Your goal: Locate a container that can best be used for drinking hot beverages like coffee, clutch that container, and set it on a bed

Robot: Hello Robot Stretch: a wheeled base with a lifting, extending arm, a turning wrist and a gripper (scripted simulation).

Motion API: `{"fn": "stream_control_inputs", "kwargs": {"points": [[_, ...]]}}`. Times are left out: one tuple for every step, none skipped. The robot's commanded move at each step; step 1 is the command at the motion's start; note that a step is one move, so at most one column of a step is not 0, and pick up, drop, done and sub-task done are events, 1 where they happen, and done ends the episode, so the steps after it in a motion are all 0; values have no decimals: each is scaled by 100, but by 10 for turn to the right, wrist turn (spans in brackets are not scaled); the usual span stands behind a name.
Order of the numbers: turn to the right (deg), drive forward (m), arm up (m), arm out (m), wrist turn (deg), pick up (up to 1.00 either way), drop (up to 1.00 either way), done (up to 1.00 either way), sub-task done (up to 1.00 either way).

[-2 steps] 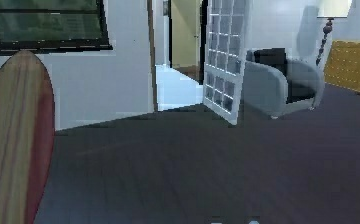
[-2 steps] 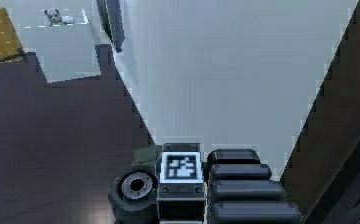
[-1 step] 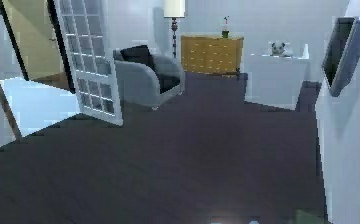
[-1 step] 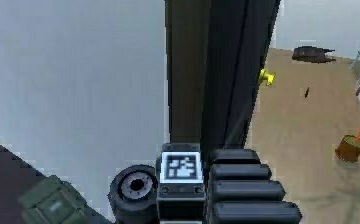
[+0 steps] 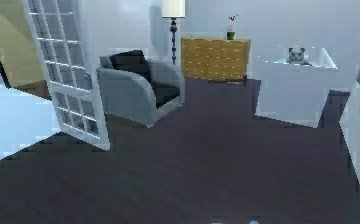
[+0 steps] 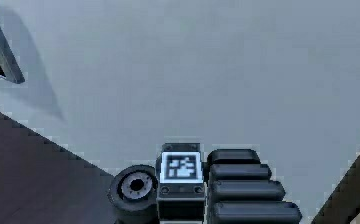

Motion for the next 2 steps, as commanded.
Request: {"fn": "stream_control_inputs", "kwargs": {"points": [[120,0,0,0,0,0,0,0,0],[0,100,0,0,0,0,0,0,0]]}}
